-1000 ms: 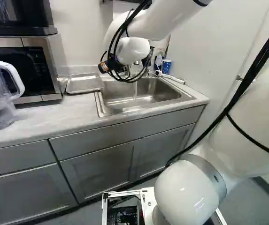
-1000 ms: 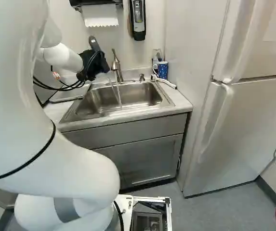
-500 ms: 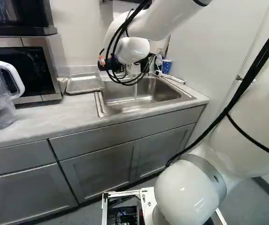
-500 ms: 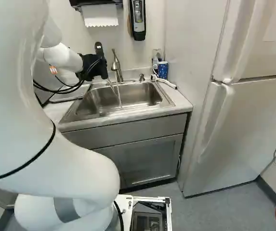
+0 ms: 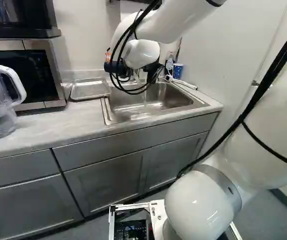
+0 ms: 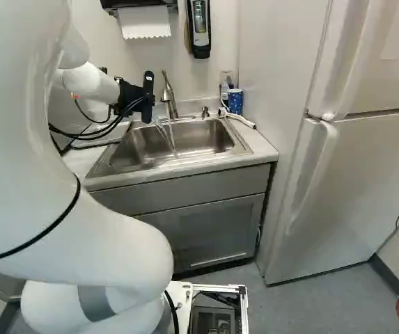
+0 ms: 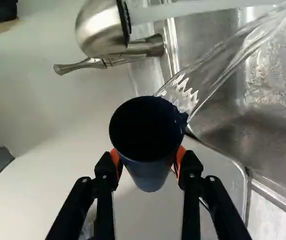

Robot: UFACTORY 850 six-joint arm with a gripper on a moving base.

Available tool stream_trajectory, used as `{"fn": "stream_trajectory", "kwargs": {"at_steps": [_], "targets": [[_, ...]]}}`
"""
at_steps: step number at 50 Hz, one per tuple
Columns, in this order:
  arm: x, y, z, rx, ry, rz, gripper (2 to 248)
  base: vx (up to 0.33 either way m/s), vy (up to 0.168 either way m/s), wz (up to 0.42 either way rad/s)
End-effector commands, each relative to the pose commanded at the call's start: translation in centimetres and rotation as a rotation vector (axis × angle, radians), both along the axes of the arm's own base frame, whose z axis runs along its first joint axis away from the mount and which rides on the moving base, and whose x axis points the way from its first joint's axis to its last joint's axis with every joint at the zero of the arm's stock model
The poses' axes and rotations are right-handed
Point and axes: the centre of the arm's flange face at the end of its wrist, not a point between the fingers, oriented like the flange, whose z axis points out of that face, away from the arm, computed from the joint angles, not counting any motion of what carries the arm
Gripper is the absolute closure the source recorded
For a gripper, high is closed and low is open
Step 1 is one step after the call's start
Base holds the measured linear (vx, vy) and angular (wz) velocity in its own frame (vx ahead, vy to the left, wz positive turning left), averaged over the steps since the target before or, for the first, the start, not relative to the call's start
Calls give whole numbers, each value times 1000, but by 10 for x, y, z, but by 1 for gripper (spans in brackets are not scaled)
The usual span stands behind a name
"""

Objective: Rinse the cup and place it in the tray

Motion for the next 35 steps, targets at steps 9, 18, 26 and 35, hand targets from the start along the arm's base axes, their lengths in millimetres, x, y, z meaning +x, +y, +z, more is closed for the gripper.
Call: {"fn": "stream_trajectory", "kwargs": {"at_steps": [9,18,26,35], "targets": [[0,0,0,75,21,-31,128,0,0,0],[0,0,0,75,21,-31,128,0,0,0],[0,0,0,75,21,-31,128,0,0,0],[0,0,0,75,21,-31,128,0,0,0]]}}
